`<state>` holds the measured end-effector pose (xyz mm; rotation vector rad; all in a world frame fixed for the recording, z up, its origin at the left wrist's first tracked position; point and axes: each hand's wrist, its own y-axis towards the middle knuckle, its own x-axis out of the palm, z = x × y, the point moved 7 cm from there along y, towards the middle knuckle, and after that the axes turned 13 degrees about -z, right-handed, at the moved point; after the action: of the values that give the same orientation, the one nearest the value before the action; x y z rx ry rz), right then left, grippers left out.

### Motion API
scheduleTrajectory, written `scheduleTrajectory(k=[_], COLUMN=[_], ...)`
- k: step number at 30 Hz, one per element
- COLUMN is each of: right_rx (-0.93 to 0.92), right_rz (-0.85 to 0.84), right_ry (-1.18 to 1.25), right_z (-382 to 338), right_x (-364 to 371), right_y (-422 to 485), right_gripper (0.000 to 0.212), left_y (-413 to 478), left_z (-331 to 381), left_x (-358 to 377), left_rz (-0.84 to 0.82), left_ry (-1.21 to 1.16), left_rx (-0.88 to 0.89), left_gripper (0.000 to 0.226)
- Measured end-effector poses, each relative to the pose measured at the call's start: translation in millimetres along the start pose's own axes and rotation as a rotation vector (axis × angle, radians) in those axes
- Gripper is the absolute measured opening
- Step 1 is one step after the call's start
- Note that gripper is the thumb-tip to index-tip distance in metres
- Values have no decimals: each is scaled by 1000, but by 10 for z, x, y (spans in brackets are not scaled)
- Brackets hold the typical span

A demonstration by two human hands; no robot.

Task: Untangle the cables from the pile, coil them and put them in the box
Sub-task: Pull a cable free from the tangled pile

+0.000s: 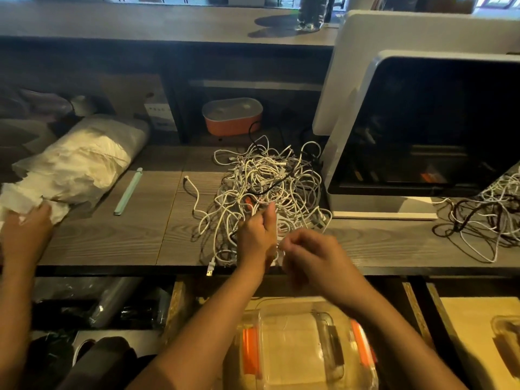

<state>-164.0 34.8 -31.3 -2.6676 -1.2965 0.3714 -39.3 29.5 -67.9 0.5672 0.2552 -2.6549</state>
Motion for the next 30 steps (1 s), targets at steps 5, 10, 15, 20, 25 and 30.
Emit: scheduleTrajectory(k=[5, 10, 15, 20, 25, 30], right_rx=[-25, -25, -29, -41, -139, -465], right_rz=[-323, -204, -14, 18, 315, 381], right_ry=[656, 338, 68, 466, 437, -532], right_z=[-37, -126, -173, 22, 276, 91], right_x=[-162, -392, -593, -509, -370, -327], right_y=[58, 111, 163, 141, 142, 60], right_gripper=[50, 22, 23, 18, 7, 31], left_y=[-37, -68, -268, -321, -382, -329], left_z=[26, 138, 357, 369, 219, 137], left_x=[213, 289, 323, 309, 573, 516], left_rz=[-216, -266, -220, -203, -258, -388], left_ry=[-113, 17, 55, -375, -1136, -1290], left_rx=[-51, 30, 166, -17, -369, -665], left_gripper=[46, 43, 52, 49, 51, 48])
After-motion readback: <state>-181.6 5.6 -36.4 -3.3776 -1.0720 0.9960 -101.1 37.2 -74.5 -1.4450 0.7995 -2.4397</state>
